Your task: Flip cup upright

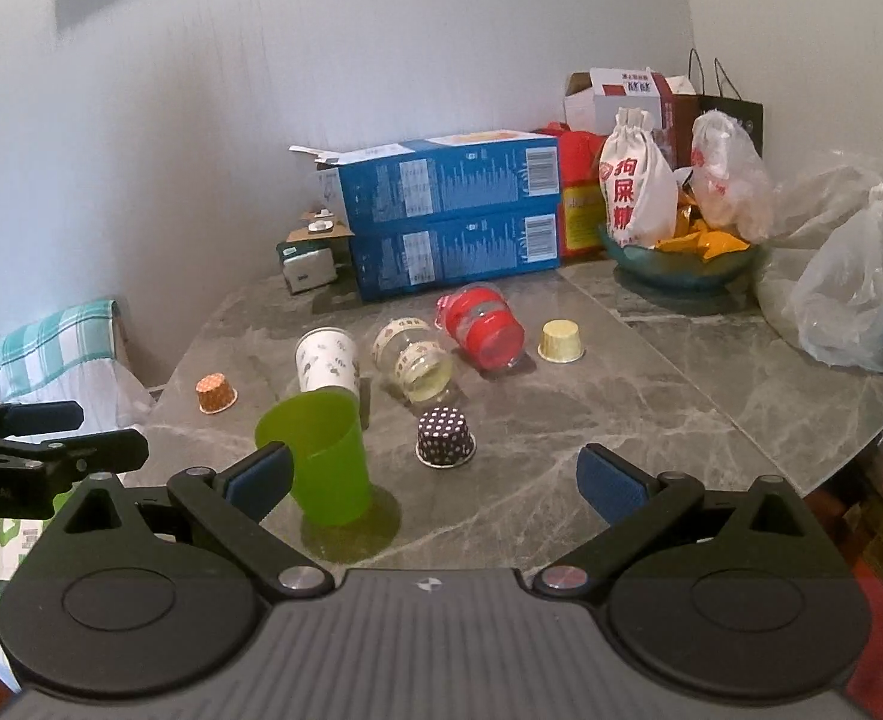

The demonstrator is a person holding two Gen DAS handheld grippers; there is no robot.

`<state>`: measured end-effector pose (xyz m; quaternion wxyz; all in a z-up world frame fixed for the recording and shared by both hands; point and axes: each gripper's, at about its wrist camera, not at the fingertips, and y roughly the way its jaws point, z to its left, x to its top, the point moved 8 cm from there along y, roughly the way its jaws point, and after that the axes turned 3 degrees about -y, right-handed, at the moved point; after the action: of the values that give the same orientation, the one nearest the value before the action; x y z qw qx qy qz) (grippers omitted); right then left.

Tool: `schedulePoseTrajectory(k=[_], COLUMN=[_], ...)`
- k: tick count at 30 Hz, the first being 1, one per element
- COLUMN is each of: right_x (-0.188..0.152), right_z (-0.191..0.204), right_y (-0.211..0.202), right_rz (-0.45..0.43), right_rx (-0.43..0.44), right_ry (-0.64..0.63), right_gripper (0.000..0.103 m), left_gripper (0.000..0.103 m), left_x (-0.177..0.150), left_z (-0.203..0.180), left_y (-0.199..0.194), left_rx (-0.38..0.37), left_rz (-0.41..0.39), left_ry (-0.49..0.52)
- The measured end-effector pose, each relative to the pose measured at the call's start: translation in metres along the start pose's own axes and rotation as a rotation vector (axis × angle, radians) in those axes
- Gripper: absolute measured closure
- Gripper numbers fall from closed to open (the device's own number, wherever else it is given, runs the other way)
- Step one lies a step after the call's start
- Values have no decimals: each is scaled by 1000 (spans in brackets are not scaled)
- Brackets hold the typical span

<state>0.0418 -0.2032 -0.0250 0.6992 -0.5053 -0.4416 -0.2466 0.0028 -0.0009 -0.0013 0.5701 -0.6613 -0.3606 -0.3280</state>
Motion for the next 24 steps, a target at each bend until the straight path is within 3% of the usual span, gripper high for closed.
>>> schedulePoseTrajectory(k=[24], right_x=[-5], right_z=[-6], right_y=[8], right_rz=[24], right_rx=[28], right_ry=[40], right_gripper=[1], left_gripper=[1], left_x=[0], left_z=[0], left_y=[8], left_rx=[12], left_rz=[33], left_ry=[-9])
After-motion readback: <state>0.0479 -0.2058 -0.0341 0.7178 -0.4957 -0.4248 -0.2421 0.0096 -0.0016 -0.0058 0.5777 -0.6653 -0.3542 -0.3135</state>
